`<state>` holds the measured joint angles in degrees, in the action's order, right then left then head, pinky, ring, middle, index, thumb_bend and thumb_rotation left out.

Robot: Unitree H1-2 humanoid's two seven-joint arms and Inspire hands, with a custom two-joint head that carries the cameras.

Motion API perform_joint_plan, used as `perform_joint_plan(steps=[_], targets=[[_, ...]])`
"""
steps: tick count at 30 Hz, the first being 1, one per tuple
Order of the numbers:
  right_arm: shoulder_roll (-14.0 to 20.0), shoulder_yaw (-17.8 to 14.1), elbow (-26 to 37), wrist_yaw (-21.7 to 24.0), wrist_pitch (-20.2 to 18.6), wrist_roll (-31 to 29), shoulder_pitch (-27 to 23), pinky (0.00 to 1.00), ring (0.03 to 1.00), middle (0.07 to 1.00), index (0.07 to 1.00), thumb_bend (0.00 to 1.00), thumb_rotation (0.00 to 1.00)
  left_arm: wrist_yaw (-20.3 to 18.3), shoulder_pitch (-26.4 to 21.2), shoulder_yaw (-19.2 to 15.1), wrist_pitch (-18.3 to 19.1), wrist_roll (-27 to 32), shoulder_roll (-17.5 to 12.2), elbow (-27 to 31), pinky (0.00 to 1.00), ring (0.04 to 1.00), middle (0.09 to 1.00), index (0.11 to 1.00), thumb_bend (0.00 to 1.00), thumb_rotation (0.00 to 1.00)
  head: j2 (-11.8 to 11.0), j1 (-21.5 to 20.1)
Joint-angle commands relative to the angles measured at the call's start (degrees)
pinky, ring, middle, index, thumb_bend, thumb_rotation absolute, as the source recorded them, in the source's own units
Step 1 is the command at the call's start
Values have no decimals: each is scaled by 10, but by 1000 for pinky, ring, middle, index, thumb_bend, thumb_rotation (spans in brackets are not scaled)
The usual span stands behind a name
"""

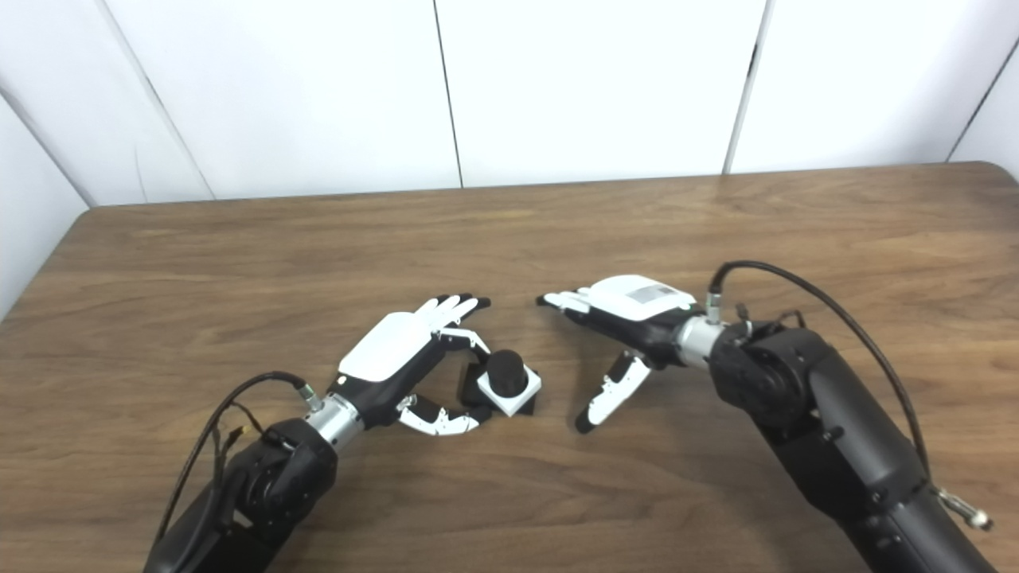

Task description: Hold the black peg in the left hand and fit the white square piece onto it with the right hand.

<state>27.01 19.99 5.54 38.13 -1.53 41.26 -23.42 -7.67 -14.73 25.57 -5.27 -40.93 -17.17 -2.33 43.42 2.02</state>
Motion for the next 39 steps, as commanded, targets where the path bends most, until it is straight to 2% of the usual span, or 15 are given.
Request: perform_joint_plan(steps=[1,5,9,14,17,20,23,27,28,29,31,35,39], targets=[[13,-21,4,-26,-4,-8,-8,943,979,977,1000,1000,427,-17,0,3,7,-22,-18,-11,1000,1000,991,570,926,256,1,-1],[22,-41,3,-42,-11,-19,13,947,979,972,1000,1000,397,-20,-1,2,9,-22,-21,-10,1000,1000,992,570,924,251,0,-4],[28,-67,0,-68,-7,-36,34,952,984,972,1000,1000,412,-16,-1,0,6,-22,-23,-12,1000,1000,989,570,923,266,0,-8],[25,-104,4,-109,5,-65,63,966,976,963,940,957,393,-15,-1,-3,5,-20,-25,-14,1000,1000,990,572,930,251,-1,-15],[12,-124,14,-142,8,-83,83,906,958,952,889,906,355,-11,-1,-4,0,-19,-25,-19,1000,1000,987,567,932,253,-1,-19],[-18,-149,9,-216,46,-104,108,742,868,886,771,876,249,-7,-1,-6,-5,-17,-24,-23,1000,1000,986,567,930,257,-1,-20],[-63,-175,0,-298,86,-129,134,686,805,829,697,831,165,-4,0,-7,-12,-16,-22,-27,1000,1000,986,569,930,257,-1,-24],[-119,-190,-6,-379,127,-139,161,650,741,757,635,735,100,-3,0,-8,-15,-18,-20,-31,1000,1000,985,569,927,269,-2,-30],[-133,-191,-7,-394,134,-140,166,649,735,749,631,728,93,-4,1,-8,-14,-17,-19,-31,1000,1000,984,568,926,269,-4,-31],[-145,-191,-8,-408,139,-138,171,648,721,732,551,603,117,-3,1,-8,-14,-18,-19,-31,1000,1000,984,568,926,269,-4,-32],[-163,-188,-12,-427,148,-137,178,645,706,714,510,539,130,-3,1,-8,-14,-18,-17,-32,1000,1000,984,568,925,270,-4,-32],[-195,-182,-18,-459,158,-140,188,581,664,687,496,516,132,-1,1,-6,-16,-19,-15,-33,1000,1000,985,569,924,272,-7,-33],[-225,-176,-23,-483,165,-152,197,470,598,646,494,512,124,3,2,-5,-17,-21,-13,-34,1000,1000,984,569,920,287,-8,-34]])
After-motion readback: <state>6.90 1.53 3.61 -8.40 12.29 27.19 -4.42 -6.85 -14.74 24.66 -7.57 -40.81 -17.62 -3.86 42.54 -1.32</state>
